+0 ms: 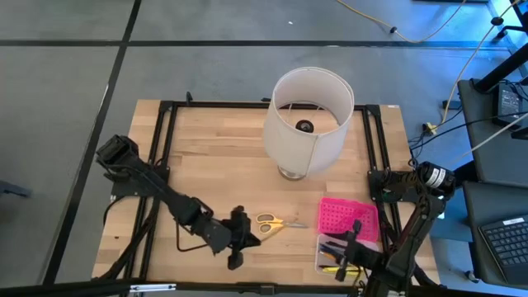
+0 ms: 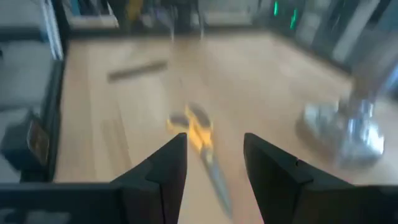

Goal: Pick & place school supplies into a supply box
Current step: Put the yellow pencil into the supply box

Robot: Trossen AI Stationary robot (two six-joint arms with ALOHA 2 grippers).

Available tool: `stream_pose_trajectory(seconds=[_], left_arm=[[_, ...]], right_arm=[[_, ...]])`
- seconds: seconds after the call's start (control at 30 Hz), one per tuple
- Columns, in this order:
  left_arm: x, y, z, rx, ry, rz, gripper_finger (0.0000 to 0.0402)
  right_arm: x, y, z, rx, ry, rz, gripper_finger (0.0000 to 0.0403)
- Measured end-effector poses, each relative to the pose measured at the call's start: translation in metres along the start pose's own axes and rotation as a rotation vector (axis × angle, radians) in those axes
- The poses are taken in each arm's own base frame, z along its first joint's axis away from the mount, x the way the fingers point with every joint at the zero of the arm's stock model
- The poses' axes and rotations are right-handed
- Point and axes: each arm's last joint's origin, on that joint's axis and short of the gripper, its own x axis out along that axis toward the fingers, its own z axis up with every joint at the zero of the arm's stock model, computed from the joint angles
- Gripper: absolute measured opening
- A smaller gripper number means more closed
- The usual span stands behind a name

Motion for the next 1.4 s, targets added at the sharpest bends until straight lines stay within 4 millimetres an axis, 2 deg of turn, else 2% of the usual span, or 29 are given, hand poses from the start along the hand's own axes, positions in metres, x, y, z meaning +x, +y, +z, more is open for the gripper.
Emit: stream_pose_trajectory(seconds=[0.13, 0.27, 0.43, 0.57, 0.77, 1.1, 1.4], left_arm=[[0.01, 0.0, 0.001, 0.093, -0.033, -0.028, 0.0015], [0.025, -0.002, -0.001, 0.171, -0.07, -0.084, 0.0015], [0.046, 0.0, -0.008, 0.274, -0.112, -0.113, 0.0015], [0.06, 0.004, -0.011, 0.337, -0.154, -0.112, 0.0015], [0.073, 0.011, -0.007, 0.387, -0.244, -0.112, 0.0015], [0.077, 0.016, 0.0, 0.48, -0.28, -0.167, 0.0015], [0.076, 0.014, 0.002, 0.547, -0.306, -0.192, 0.0015]], right_arm=[[0.003, 0.004, 0.004, -0.039, -0.107, -0.004, 0.0163], [0.01, 0.008, 0.008, 0.026, -0.135, -0.013, 0.0165], [0.021, 0.013, 0.014, 0.113, -0.141, -0.024, 0.0191], [0.028, 0.016, 0.018, 0.045, -0.147, -0.039, 0.0206], [0.029, 0.03, 0.027, -0.044, -0.179, -0.019, 0.0208], [0.03, 0.051, 0.044, -0.118, -0.158, 0.102, 0.0205], [0.044, 0.055, 0.06, -0.139, -0.177, 0.139, 0.0205]])
